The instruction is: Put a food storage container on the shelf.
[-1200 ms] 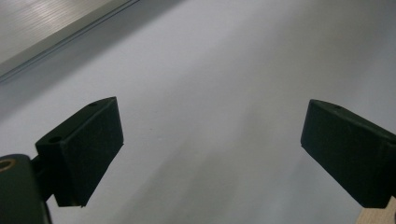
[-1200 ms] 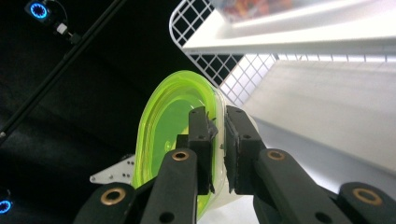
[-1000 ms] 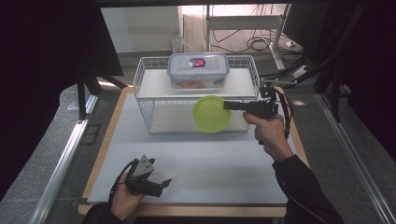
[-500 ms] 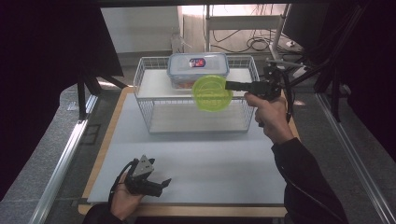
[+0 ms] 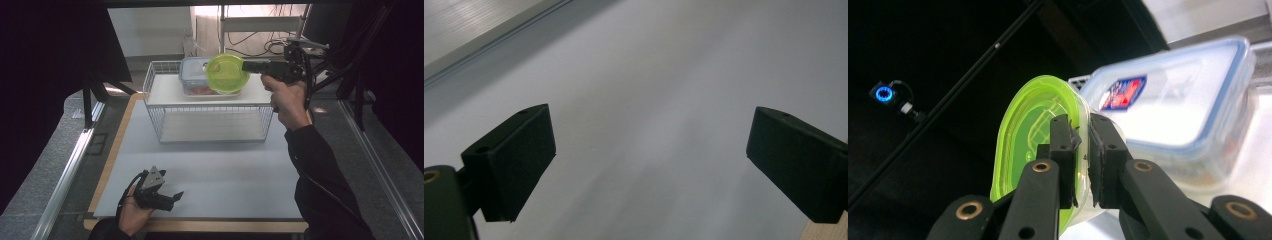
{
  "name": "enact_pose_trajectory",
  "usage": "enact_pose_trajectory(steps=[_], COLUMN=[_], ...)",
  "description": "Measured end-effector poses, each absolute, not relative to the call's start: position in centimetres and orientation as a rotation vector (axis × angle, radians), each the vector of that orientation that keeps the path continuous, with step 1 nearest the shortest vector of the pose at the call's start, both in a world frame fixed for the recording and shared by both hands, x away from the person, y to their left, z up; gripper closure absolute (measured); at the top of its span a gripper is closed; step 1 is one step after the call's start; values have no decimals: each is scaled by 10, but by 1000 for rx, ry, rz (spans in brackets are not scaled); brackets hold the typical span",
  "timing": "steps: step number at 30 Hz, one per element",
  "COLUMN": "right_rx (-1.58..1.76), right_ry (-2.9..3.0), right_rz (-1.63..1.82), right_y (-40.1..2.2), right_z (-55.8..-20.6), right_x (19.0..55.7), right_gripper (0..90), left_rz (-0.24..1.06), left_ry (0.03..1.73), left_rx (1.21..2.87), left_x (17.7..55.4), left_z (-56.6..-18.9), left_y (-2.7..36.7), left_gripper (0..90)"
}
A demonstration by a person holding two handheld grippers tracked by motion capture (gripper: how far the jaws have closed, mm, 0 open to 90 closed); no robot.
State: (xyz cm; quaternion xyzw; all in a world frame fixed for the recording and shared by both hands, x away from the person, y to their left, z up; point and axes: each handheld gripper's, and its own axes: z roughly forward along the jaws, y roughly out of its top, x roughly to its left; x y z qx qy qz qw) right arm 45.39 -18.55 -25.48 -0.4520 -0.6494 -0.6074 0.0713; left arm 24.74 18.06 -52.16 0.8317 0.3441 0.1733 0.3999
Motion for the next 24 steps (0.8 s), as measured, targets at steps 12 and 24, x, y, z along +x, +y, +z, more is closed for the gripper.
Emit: enact_pose_trajectory(steps=[12, 24], right_rx=[-1491, -1606], right_ry=[-1917, -1907], right_rz=[-1861, -1844], right_y=[-164, -136], right_z=[-242, -244], right_x=[480, 507], right_gripper=[822, 822], left_rz=[423, 412], left_ry=[871, 864], left_rx=[2098, 2094], left_x=[248, 248], left_z=[-522, -522], left_y=[181, 182], left_gripper=[55, 56])
